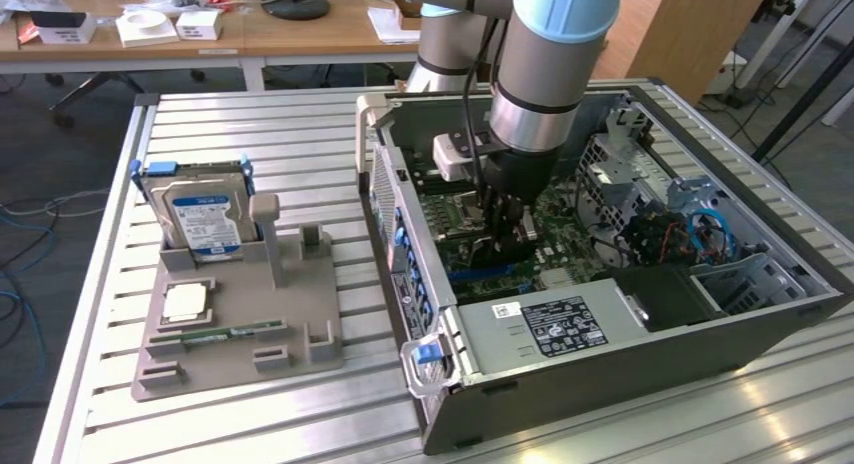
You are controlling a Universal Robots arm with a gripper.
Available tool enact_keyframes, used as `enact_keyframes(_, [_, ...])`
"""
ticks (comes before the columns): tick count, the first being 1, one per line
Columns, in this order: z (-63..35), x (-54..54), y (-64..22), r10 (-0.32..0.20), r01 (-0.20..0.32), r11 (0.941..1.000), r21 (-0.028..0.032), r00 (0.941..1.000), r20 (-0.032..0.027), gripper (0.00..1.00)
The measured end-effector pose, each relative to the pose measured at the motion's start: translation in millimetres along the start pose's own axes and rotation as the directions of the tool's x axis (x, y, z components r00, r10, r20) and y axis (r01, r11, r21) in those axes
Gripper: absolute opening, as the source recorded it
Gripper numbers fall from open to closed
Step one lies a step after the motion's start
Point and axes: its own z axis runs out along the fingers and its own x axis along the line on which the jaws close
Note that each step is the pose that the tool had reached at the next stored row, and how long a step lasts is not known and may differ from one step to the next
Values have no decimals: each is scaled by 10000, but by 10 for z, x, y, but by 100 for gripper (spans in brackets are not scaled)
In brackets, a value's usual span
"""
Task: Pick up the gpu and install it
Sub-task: 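Insert the gpu into the slot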
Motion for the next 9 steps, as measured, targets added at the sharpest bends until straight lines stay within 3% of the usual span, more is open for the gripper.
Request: enact_keyframes(9, [-2, 8, 0, 0, 0, 10000, 2, 10000, 3, 26])
